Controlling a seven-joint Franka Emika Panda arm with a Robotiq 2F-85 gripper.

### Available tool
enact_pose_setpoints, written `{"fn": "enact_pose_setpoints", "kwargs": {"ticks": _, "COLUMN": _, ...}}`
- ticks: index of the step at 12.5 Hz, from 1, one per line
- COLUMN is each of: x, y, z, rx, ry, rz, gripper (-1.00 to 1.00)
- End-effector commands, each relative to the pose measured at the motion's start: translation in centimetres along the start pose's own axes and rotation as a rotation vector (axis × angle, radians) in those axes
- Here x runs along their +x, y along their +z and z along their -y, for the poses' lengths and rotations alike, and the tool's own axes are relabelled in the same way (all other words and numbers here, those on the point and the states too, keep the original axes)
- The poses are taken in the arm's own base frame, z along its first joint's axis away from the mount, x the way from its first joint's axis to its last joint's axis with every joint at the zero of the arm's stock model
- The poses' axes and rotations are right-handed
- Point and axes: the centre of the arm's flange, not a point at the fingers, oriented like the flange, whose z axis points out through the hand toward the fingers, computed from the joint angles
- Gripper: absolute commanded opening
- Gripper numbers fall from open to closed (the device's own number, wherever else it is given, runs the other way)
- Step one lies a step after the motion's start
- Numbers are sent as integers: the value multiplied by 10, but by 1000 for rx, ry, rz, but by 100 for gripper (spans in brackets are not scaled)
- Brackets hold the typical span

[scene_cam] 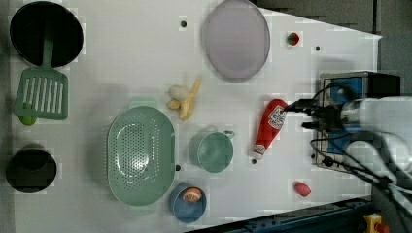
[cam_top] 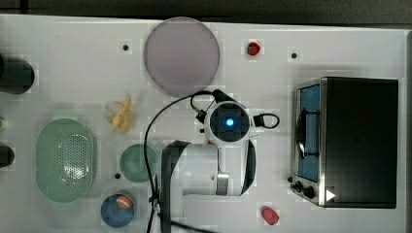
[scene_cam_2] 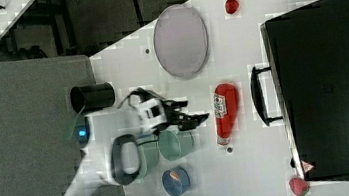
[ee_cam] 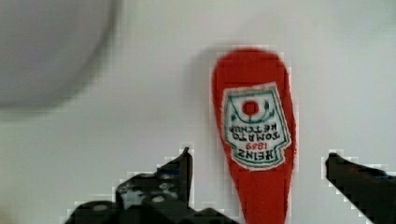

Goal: Pick ketchup from plate and place it on table.

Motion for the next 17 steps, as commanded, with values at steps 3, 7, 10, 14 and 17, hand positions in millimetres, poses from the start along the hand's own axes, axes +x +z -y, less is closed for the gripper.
{"fn": "enact_pose_setpoints", "kwargs": {"ticks": 3, "x": 34, "y": -176, "z": 12, "rx": 79, "ry": 176, "rz": -100, "gripper": 100}}
{"fn": "enact_pose_setpoints", "kwargs": {"ticks": 7, "x": 36, "y": -270, "z": 12, "rx": 47, "ry": 178, "rz": -57, "gripper": 100}}
{"fn": "enact_pose_setpoints", "kwargs": {"ticks": 10, "x": 26, "y": -299, "z": 4, "rx": 1, "ry": 180, "rz": 7, "gripper": 100}}
{"fn": "enact_pose_setpoints", "kwargs": {"ticks": 14, "x": 26, "y": -298, "z": 4, "rx": -3, "ry": 180, "rz": 13, "gripper": 100}}
{"fn": "enact_pose_setpoints", "kwargs": {"ticks": 17, "x": 26, "y": -297, "z": 5, "rx": -5, "ry": 180, "rz": 16, "gripper": 100}}
